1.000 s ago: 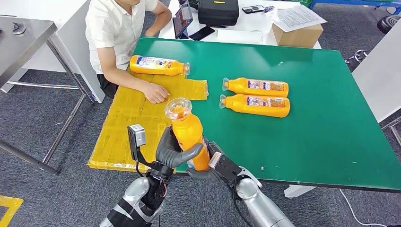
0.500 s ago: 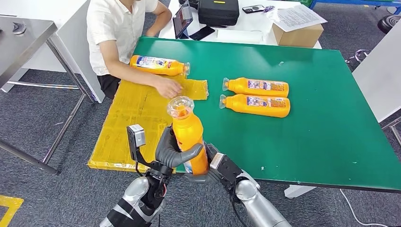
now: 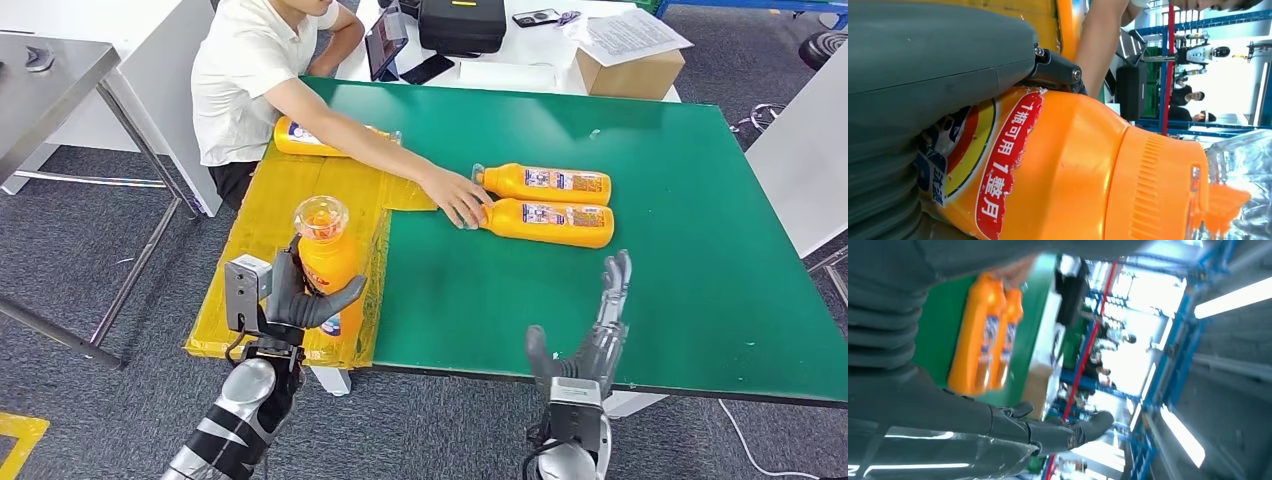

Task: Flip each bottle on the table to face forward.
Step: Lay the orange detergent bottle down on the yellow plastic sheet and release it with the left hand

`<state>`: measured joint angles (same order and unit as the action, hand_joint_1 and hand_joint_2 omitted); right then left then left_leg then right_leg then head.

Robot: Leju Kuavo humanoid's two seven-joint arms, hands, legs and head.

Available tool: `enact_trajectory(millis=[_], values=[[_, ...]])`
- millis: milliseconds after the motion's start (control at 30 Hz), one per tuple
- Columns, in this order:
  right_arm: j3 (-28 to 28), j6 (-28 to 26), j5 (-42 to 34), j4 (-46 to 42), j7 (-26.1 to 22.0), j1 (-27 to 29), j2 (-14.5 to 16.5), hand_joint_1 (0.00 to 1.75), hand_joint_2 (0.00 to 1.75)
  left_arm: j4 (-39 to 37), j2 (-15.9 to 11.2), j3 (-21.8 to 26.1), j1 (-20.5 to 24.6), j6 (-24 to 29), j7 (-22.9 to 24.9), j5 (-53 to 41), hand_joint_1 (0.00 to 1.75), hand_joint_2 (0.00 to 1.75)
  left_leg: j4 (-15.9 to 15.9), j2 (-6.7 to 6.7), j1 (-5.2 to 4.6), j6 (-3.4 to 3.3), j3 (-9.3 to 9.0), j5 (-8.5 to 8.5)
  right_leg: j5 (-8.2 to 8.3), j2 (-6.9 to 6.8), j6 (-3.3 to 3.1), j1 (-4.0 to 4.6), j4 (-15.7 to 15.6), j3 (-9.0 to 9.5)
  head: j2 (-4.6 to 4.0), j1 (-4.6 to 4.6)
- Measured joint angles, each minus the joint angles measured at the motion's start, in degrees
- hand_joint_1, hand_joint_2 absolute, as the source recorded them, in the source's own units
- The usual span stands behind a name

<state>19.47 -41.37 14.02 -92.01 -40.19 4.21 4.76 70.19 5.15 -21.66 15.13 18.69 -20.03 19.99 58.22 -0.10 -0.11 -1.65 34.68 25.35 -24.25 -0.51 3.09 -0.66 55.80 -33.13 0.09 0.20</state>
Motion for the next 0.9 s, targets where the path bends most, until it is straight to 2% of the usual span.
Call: enact_trajectory(millis=[133, 267, 400, 567, 667, 733, 900], values=[[-4.22, 1.02, 2.01, -5.22, 0.0, 2.44, 0.74, 0.0, 0.0, 0.21, -0.78, 1.54, -0.04, -0.35, 0.74, -0.23, 1.75, 1.75, 0.0, -0.01, -0.03, -0.02, -0.02, -0.01, 0.01, -0.01, 0.0, -0.02, -0.02, 0.01, 0.0, 0.01], [-11.74, 1.07, 4.19, -10.27, 0.03, 3.67, 3.64, 0.0, 1.75, 0.17, -1.44, 3.99, -0.03, 0.2, 1.94, -3.16, 1.75, 1.75, 0.0, 0.0, -0.03, -0.02, -0.04, -0.02, 0.02, -0.01, 0.0, 0.0, -0.01, 0.02, 0.0, -0.01], [-17.29, 1.12, 3.75, -13.82, 0.04, 4.45, 5.74, 0.0, 1.75, -1.52, -2.92, 5.14, 1.21, 4.46, 1.66, -19.24, 1.75, 1.75, 0.0, 0.02, -0.01, -0.01, -0.04, -0.02, 0.02, 0.0, 0.0, 0.0, 0.0, 0.02, 0.0, -0.01], [-18.18, 1.18, 1.58, -14.17, 0.04, 3.7, 6.8, 0.0, 1.75, -9.66, -3.84, 6.16, 5.16, 3.22, 2.37, -36.83, 1.75, 1.75, 0.0, 0.03, 0.0, 0.02, -0.05, -0.06, 0.02, 0.0, 0.0, 0.01, 0.02, 0.03, 0.0, 0.0], [-18.12, 1.2, 0.9, -13.82, 0.04, 3.1, 6.85, 0.0, 1.75, -16.61, -4.65, 5.83, 9.06, 3.61, 4.68, -48.16, 1.75, 1.75, 0.0, 0.01, 0.0, 0.0, -0.07, -0.11, 0.03, 0.0, 0.0, 0.0, 0.02, 0.07, 0.0, 0.01], [-18.12, 1.21, 0.63, -13.54, 0.04, 2.93, 6.85, 0.0, 1.75, -20.28, -5.2, 5.46, 11.03, 3.61, 5.62, -51.96, 1.75, 1.75, 0.0, 0.02, 0.0, 0.0, -0.08, -0.12, 0.04, 0.0, 0.0, 0.0, 0.03, 0.09, 0.0, -0.01], [-18.11, 1.22, 0.47, -12.95, 0.04, 2.69, 6.84, 0.0, 1.75, -25.18, -5.82, 4.77, 13.97, 3.83, 6.16, -53.3, 1.75, 1.75, 0.0, 0.01, 0.0, 0.0, -0.08, -0.11, 0.03, -0.01, 0.0, 0.0, 0.04, 0.09, 0.0, -0.01]])
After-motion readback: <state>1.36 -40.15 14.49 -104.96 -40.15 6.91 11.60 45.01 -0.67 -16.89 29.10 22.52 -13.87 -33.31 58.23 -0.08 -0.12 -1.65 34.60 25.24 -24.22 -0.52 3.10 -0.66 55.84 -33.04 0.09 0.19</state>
